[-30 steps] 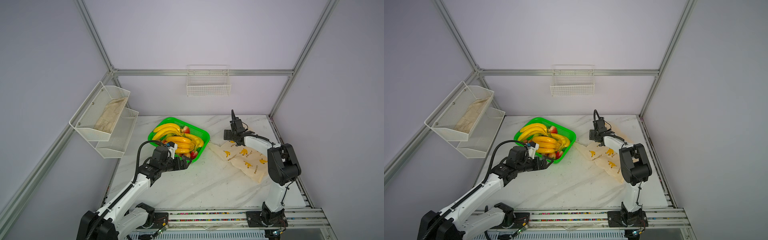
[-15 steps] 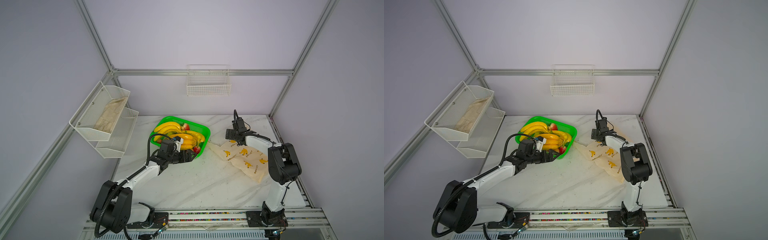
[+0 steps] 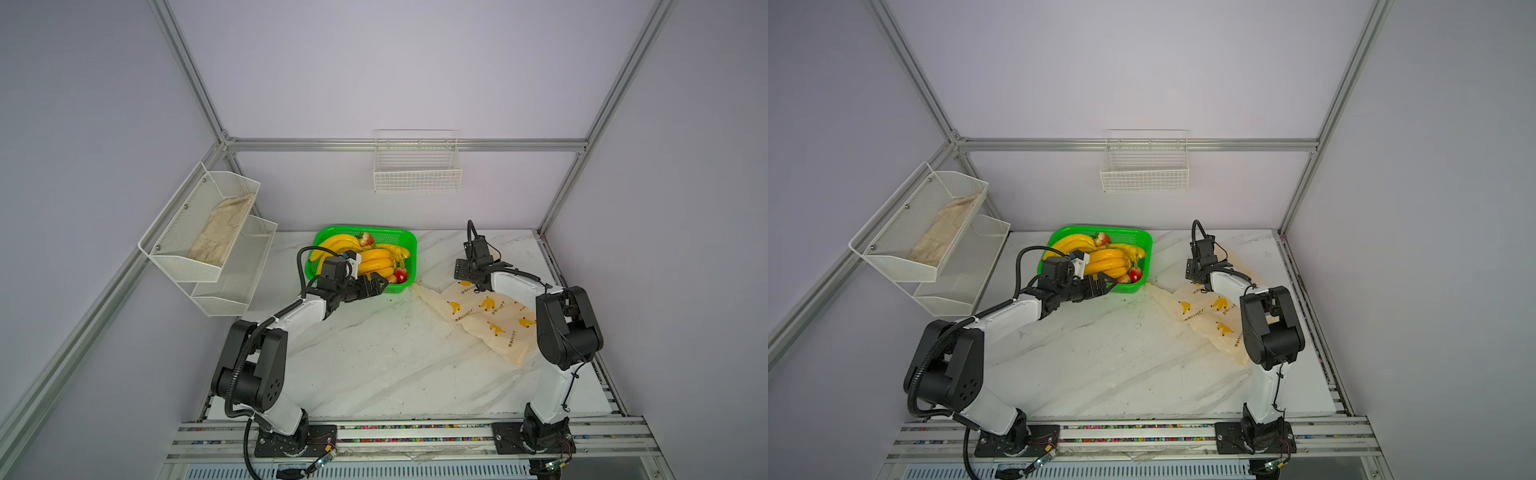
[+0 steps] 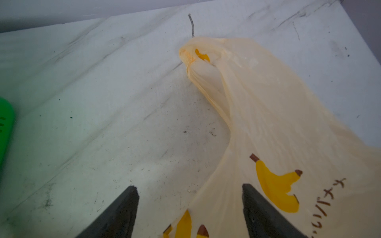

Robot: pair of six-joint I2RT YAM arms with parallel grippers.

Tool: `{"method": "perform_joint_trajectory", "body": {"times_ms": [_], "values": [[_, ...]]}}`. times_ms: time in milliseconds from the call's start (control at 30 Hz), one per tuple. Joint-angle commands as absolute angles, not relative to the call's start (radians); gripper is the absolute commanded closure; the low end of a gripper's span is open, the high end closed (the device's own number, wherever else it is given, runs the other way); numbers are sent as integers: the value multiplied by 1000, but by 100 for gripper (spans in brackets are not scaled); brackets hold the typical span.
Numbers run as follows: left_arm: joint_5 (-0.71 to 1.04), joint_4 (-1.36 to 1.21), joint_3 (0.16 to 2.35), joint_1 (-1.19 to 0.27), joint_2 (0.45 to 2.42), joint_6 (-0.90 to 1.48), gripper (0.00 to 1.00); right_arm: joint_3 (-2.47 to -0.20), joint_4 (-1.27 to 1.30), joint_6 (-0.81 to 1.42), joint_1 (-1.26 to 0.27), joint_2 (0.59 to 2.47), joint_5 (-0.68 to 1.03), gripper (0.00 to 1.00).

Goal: Place the fake fruits into the plastic bag and tie a complex knot

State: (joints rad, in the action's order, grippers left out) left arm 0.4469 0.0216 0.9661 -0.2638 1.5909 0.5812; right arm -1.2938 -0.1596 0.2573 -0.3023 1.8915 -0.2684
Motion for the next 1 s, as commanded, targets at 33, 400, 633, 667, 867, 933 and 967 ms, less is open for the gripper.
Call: {"method": "perform_joint_trajectory", "body": {"times_ms": [33,400,633,667,867,933,967], "values": [[464,-57,997,-272,1493,582,0,-1328,-218,282,-316,1945,-311,30],[409,-33,905,-316,1302,606,0,-1337,-295,277,-350,1968,-430,77],[374,7,894,-346,1199,605,0,-1283,-356,208,-349,1781,-494,100],[363,8,891,-356,1180,604,0,-1271,-359,188,-347,1719,-478,100],[269,5,917,-406,1097,585,0,-1283,-309,34,-339,1380,-70,100],[255,5,942,-423,1099,563,2,-1314,-322,25,-342,1313,54,100],[244,8,961,-432,1105,552,3,-1326,-323,26,-341,1290,102,100]]}}
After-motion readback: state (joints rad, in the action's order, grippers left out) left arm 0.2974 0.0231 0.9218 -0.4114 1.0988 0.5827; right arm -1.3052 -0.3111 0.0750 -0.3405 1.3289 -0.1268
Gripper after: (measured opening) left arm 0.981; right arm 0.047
